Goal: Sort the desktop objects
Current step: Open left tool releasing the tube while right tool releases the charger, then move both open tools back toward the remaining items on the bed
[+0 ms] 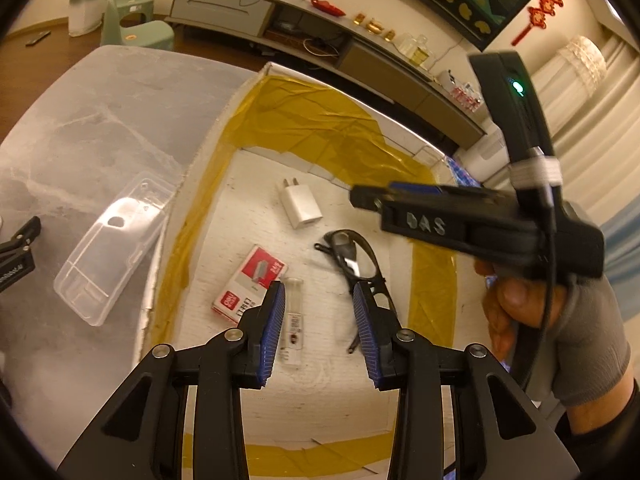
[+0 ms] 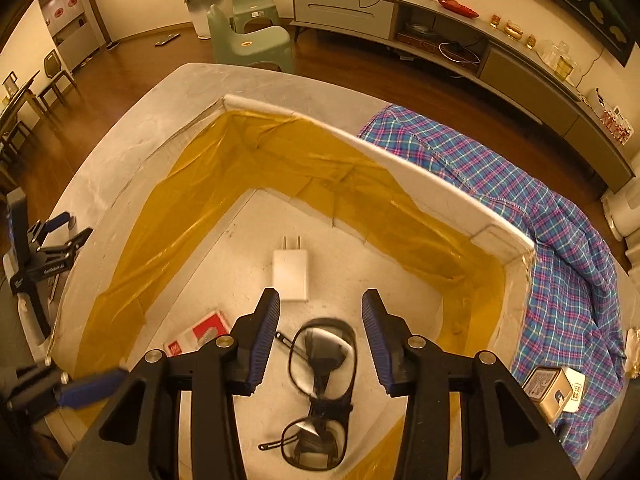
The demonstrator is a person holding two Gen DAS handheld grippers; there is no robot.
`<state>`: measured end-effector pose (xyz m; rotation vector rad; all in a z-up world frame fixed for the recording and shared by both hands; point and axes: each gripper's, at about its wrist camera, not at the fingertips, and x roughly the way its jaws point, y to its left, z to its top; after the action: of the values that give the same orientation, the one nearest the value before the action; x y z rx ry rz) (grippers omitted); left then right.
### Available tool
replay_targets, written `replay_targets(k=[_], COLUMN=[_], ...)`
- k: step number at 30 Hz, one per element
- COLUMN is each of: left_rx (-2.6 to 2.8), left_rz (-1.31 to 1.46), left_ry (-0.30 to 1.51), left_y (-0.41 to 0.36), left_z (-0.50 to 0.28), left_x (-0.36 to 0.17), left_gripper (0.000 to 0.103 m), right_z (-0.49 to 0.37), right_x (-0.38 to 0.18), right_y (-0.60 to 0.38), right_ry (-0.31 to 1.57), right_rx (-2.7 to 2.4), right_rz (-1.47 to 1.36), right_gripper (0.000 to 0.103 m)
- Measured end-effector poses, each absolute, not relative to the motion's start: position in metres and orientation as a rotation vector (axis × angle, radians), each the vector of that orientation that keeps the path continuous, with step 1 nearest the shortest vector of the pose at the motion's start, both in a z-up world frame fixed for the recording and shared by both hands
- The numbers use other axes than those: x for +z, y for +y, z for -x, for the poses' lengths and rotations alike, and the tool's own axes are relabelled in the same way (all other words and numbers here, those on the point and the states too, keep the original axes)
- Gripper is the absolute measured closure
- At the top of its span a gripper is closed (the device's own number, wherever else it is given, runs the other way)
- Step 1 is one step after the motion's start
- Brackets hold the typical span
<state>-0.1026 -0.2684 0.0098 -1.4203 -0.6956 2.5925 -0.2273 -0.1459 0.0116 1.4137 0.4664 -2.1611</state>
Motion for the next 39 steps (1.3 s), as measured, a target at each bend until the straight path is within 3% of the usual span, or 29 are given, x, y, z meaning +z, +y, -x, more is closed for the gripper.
replay_targets(k=[20, 34, 39], left_rx=[2.698, 2.736, 2.725], left_rz=[1.300, 1.180, 1.127], left_ry=[-0.575, -0.493, -0.380], left_y=[-0.247, -0.219, -0.189], left_z=[0.073, 0.052, 0.047], left_x=[0.053, 0.080, 0.088], left_gripper=[0.065, 0.065, 0.065], right_z=[0.124, 0.070, 0.057], right_x=[0.077, 0.097, 0.104], right_y=[-0.111, -0.074, -0.042], right_ry=[0.743, 0.699, 0.571], right_rx=[-2.259, -2.282, -2.300], right_rz=[-1.066, -0.927, -0.884], right_gripper=[0.050, 0.044, 0.043])
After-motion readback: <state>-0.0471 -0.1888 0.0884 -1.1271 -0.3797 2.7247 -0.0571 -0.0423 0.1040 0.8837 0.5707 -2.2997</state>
